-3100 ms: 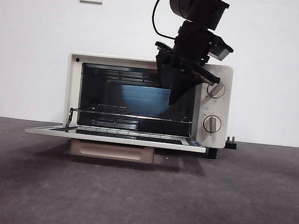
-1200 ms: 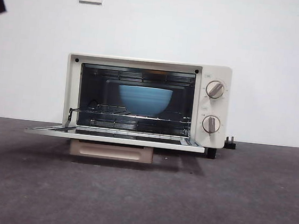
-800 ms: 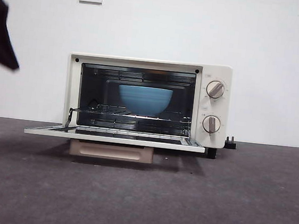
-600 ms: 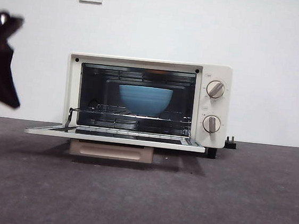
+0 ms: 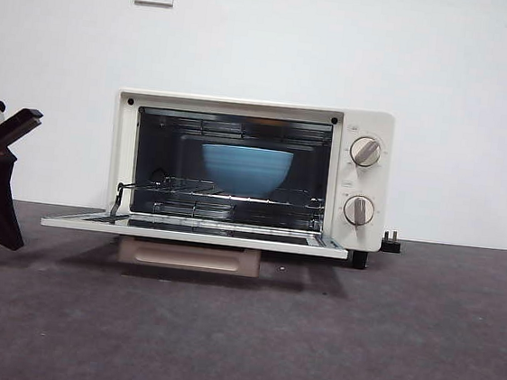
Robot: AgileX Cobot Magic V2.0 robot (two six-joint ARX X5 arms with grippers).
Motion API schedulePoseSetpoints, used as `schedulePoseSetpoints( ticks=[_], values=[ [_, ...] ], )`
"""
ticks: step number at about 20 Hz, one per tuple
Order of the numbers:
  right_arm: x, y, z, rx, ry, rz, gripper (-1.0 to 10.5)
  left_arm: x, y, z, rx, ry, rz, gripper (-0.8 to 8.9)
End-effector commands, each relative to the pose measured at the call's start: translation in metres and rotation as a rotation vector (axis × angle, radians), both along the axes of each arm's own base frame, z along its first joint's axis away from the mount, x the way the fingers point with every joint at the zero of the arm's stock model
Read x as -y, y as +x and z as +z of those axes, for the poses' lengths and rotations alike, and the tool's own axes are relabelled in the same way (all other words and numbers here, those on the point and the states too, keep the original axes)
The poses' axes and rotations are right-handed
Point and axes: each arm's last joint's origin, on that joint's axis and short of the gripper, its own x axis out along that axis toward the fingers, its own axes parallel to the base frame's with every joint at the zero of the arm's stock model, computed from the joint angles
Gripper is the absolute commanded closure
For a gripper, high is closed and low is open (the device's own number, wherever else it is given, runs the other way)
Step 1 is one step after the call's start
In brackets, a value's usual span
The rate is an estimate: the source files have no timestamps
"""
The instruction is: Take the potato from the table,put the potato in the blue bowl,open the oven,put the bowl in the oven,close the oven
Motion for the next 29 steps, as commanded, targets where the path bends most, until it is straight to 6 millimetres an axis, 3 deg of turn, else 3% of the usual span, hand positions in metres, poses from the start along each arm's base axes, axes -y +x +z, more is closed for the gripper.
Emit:
schedulePoseSetpoints(
  ticks=[1,7,15,23,29],
  values=[
    [0.003,-0.011,-0.003,0.001,0.062,-0.006,8.9,0.000,0.002,-0.004,-0.014,-0.038,0.035,8.22],
    [0.008,-0.029,-0.003,0.050,0.126,-0.010,8.9,0.006,0.008,-0.002,0.006,-0.072,0.061,8.22],
    [0.007,-0.029,-0.003,0.040,0.173,0.011,8.9,0.020,0.011,-0.002,0.024,-0.082,0.038,8.22],
    [0.006,-0.029,-0.003,0.038,0.186,0.012,8.9,0.024,0.015,0.003,0.025,-0.221,0.030,8.22],
    [0.006,-0.029,-0.003,0.038,0.191,0.011,8.9,0.025,0.029,0.026,0.076,-0.275,0.022,8.21]
  ],
)
